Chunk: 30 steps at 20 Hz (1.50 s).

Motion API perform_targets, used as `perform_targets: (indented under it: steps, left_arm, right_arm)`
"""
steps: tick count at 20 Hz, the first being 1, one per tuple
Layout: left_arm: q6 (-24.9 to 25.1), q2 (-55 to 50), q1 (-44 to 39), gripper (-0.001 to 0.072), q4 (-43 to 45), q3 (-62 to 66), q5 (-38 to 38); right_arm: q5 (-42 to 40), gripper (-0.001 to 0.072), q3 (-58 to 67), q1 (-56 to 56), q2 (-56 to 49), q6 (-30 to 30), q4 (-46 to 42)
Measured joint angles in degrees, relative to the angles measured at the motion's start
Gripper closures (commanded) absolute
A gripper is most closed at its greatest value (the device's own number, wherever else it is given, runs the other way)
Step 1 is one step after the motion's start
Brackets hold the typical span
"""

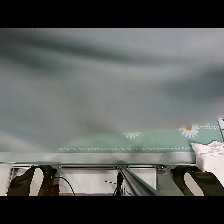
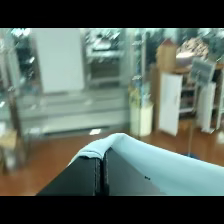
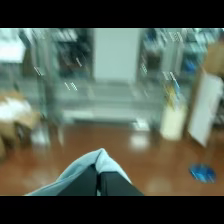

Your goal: Fold the shirts.

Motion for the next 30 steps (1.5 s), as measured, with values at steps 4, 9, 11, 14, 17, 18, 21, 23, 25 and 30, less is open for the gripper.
perform_targets:
  steps: [4,9,11,14,17,18,21,23,25,30]
  left_arm:
    - [-1.9,0.3,0.0,0.0688,2.9,-3.2,-11.0]
    - [-1.2,-2.3,0.0,0.0689,2.9,-21.8,-16.2]
    - [0.2,-4.7,0.0,0.0689,2.0,-30.7,-15.6]
    - [2.0,-10.3,0.0,0.0689,0.1,-40.3,-10.2]
    - [3.6,-18.4,-0.3,0.0689,-1.9,-44.3,-3.4]
    - [4.5,-21.6,-0.8,0.0689,-2.8,-45.0,-0.5]
    - [7.7,-30.0,-3.7,0.0688,-5.1,-46.1,7.9]
    - [10.3,-34.9,-6.7,0.0688,-5.9,-46.4,14.8]
    - [12.8,-39.2,-9.9,0.0687,-6.5,-46.6,22.6]
    - [15.5,-47.5,-15.8,0.0687,-7.2,-46.7,43.4]
  right_arm:
    - [12.9,0.0689,0.2,0.0,-0.5,-0.2,-7.1]
    - [25.3,0.0689,-1.5,0.0,-12.4,-3.1,-8.9]
    - [27.0,0.0689,-2.3,0.0,-20.7,-3.6,-6.4]
    - [27.1,0.0689,-2.9,0.2,-34.1,-4.9,-3.9]
    - [24.2,0.0689,-3.1,0.4,-45.2,-5.7,-2.8]
    - [22.3,0.0689,-3.0,0.4,-48.2,-5.8,-2.8]
    - [14.7,0.0689,-3.1,0.8,-54.8,-5.7,-0.4]
    - [7.9,0.0689,-3.1,1.2,-57.6,-5.6,2.1]
    - [0.1,0.0689,-3.1,1.7,-59.8,-5.6,5.7]
    - [-13.6,0.0689,-3.1,2.8,-64.6,-5.4,11.0]
